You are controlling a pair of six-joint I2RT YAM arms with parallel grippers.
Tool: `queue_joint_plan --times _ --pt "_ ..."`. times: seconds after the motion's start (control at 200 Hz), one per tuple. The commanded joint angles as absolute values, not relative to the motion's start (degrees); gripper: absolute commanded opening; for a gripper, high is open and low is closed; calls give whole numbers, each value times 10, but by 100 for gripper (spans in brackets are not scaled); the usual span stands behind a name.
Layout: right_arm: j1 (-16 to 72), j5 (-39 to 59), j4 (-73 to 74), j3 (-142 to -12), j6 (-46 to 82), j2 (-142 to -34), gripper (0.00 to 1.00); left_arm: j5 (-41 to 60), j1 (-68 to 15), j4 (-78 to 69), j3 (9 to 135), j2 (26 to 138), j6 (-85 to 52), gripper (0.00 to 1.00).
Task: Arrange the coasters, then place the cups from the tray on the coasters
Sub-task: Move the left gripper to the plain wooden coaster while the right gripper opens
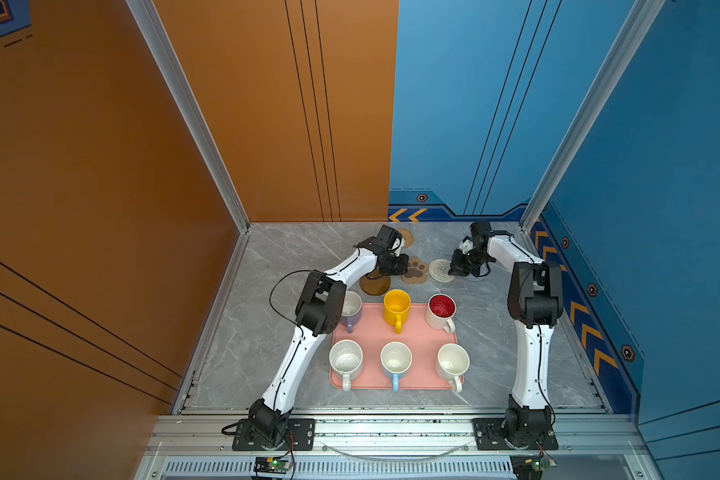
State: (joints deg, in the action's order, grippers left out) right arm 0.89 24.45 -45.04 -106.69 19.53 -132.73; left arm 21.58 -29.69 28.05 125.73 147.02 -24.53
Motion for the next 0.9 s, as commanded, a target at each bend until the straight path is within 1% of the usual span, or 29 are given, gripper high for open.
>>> queue_joint_plan --times 0.0,0.28,0.591,0.896 --pt "4 223 -470 -1086 206 -1354 4 151 -277 362 1231 1484 -244 0" --pt "5 231 -467 -1101 210 -1366 4 154 -275 363 1235 1480 -247 0" --pt "12 247 -465 -1097 214 -1345 4 172 -276 363 1269 1464 -247 0" --pt "23 276 -457 -1104 222 -1303 13 192 -276 362 1303 1425 -225 0"
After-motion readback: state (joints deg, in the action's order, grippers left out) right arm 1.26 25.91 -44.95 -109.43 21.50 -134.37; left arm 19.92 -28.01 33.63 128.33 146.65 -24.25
